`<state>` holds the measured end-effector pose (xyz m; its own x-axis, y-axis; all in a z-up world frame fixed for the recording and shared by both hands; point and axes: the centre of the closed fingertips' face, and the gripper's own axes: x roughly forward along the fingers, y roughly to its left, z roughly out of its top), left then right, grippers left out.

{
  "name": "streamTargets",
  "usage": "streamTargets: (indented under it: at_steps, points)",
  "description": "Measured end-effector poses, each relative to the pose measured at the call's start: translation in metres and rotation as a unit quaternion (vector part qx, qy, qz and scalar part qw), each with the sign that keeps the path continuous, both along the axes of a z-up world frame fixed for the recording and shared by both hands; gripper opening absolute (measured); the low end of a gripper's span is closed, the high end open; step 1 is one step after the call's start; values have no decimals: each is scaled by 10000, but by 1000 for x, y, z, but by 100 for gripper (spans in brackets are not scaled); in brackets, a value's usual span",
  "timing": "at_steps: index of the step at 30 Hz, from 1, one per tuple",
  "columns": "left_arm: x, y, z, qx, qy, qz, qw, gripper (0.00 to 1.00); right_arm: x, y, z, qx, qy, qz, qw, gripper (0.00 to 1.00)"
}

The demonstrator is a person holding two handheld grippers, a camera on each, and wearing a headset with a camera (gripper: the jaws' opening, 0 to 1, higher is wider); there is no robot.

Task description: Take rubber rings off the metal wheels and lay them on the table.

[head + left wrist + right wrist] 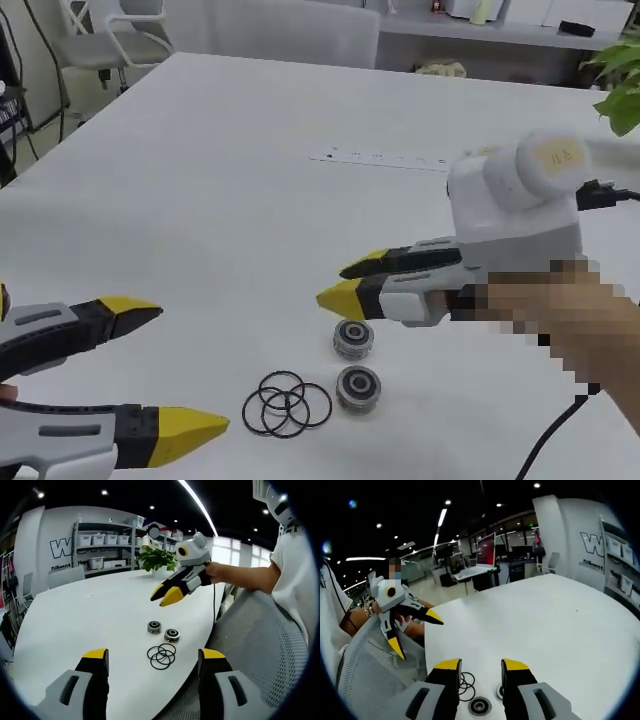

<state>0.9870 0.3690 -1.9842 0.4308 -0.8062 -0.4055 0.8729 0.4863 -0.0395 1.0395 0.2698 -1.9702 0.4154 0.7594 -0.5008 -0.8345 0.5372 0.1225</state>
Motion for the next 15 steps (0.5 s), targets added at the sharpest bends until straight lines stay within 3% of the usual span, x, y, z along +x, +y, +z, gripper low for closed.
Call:
streamTargets:
  at_steps: [3, 7, 15]
  points:
    - [-1, -2, 1, -8, -25, -70, 10000, 71, -8, -3, 10, -13, -178, 112, 9998, 43]
    - [-3, -4, 1, -12, -48, -147, 9999, 72, -20, -14, 19, -77, -381, 155, 9991, 50]
    - [-5, -5, 1, -18, -46, -207, 9998, 75, -37, -43, 19, -200, -536, -60, 9983, 73]
